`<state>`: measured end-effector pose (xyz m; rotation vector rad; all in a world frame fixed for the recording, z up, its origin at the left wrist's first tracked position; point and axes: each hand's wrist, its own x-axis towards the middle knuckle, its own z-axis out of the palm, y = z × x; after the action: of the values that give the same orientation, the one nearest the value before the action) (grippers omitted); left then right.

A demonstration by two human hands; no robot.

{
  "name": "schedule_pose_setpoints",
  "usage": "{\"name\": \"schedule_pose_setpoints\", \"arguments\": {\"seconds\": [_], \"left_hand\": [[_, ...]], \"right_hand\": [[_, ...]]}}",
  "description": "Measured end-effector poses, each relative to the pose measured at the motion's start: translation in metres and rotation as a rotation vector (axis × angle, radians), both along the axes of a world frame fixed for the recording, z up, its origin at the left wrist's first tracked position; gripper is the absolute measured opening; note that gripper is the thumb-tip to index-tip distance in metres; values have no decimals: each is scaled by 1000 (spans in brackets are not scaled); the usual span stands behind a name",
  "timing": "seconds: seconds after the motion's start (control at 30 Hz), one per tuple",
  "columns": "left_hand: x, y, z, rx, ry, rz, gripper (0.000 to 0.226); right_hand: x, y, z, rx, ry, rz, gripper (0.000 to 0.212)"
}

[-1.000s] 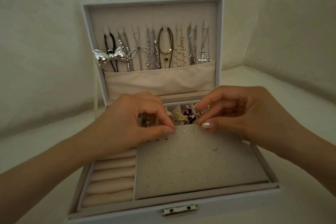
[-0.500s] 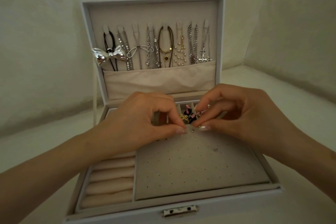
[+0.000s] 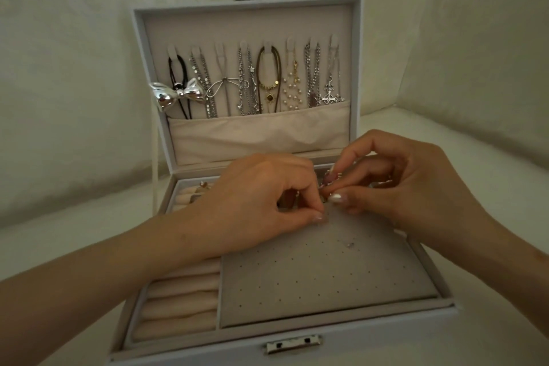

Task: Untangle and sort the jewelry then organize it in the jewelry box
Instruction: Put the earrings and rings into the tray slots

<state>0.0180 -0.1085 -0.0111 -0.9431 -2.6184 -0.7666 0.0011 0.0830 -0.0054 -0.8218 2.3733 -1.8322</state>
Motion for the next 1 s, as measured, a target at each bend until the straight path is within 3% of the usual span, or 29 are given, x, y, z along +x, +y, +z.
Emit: {"name": "schedule_pose_setpoints", "arguments": {"seconds": [0.4, 0.7, 0.87, 1.0], "left_hand": [[1, 0, 2, -71, 104, -40, 6], [19, -7, 8, -555, 494, -148, 26], [26, -11, 8, -314, 249, -50, 27], [26, -10, 12, -374, 203, -69, 22]], "right_hand": [[-1, 1, -2, 17, 14, 1, 30], [3, 2, 0, 4, 32, 15, 29], [9, 2, 7, -111, 83, 47, 24], [12, 1, 8, -103, 180, 68, 24]]}}
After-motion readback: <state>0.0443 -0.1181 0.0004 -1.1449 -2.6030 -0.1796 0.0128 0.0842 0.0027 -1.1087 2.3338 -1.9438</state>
